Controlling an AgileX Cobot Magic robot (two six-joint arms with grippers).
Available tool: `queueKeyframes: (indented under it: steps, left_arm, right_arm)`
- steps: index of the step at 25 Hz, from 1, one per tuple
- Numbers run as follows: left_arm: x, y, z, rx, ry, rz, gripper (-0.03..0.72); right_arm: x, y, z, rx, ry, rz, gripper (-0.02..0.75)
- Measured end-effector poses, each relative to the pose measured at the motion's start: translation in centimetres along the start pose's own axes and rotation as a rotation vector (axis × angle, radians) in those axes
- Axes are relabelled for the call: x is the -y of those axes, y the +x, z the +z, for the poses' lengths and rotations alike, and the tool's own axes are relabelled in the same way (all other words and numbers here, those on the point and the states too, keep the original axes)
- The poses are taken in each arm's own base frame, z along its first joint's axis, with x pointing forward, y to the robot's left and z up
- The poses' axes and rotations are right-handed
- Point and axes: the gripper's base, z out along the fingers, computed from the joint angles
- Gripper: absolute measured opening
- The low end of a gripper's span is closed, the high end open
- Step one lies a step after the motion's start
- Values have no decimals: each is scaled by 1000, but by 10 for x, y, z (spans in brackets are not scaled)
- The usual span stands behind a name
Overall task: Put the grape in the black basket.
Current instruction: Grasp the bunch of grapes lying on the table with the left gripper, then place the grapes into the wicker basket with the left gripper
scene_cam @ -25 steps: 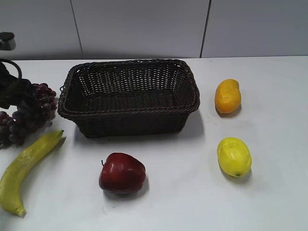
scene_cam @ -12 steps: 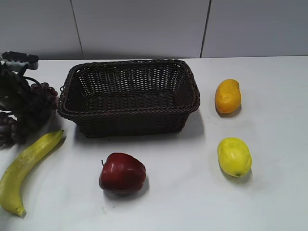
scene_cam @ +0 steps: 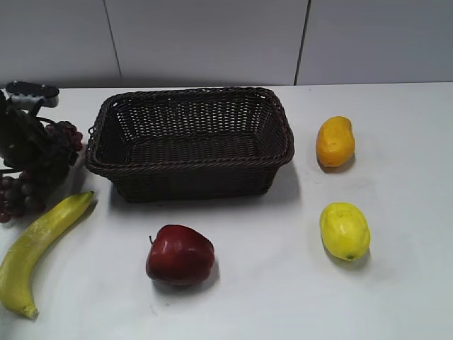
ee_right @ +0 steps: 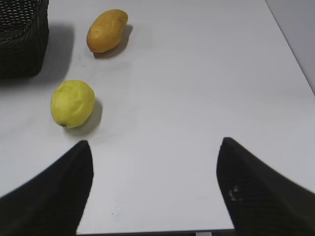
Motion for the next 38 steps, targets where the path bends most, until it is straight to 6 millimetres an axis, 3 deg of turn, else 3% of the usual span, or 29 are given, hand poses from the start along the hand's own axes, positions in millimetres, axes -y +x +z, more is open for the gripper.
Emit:
queueKeyframes:
  steps: [4, 11, 17, 20, 24, 27, 38]
  left_arm:
    - [0, -13, -38, 100, -17, 7, 356]
    - [9, -31, -144, 385, -49, 20, 355]
    - [45, -48, -231, 643, -19, 114, 355]
    - [73, -54, -251, 719, 32, 178, 355]
    - [106, -57, -247, 736, 99, 246, 355]
    - [124, -60, -226, 690, 133, 283, 355]
    - [161, -60, -102, 387, 175, 351, 355]
  right_arm:
    - [0, 0, 0, 0, 0, 0, 593]
    - [0, 0, 0, 0, 0, 0, 593]
    - [0, 0, 0, 0, 0, 0, 593]
    - [0, 0, 0, 0, 0, 0, 593]
    - [0, 0, 0, 0, 0, 0, 593]
    - [0, 0, 0, 0, 0, 0, 593]
    - [0, 0, 0, 0, 0, 0, 593]
